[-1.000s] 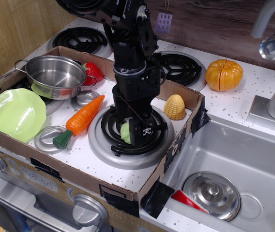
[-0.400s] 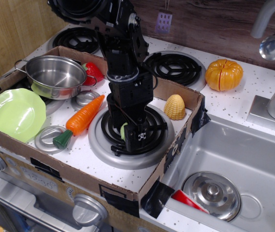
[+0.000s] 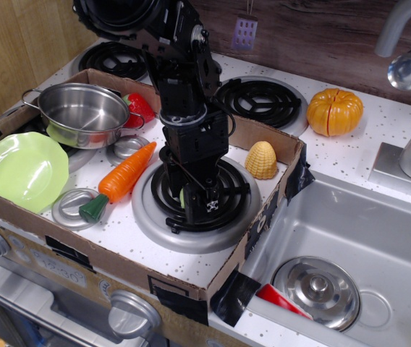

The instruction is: Put broccoli in pot

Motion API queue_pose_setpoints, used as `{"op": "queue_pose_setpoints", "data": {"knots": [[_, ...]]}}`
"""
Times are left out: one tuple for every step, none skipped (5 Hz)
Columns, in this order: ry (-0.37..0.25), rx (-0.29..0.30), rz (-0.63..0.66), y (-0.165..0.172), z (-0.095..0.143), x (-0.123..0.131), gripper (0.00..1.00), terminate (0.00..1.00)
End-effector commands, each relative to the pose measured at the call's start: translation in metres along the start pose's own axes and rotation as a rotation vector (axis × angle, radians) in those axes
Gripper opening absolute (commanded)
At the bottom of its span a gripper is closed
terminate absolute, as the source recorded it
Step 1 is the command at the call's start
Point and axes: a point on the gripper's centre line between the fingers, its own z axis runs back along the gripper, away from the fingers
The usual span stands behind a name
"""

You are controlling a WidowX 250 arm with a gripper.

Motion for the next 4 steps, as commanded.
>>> {"op": "queue_pose_setpoints", "data": {"knots": [[-0.047,0.105,-0.032,0.005,0.050,0.012,0.00,0.00],[-0.047,0.136,-0.052,0.010,0.075,0.013,0.00,0.00],[-0.065,0.219,-0.066,0.021,0.099,0.011,0.00,0.00],[-0.090,0.379,-0.111,0.043,0.122,0.003,0.00,0.00]]}}
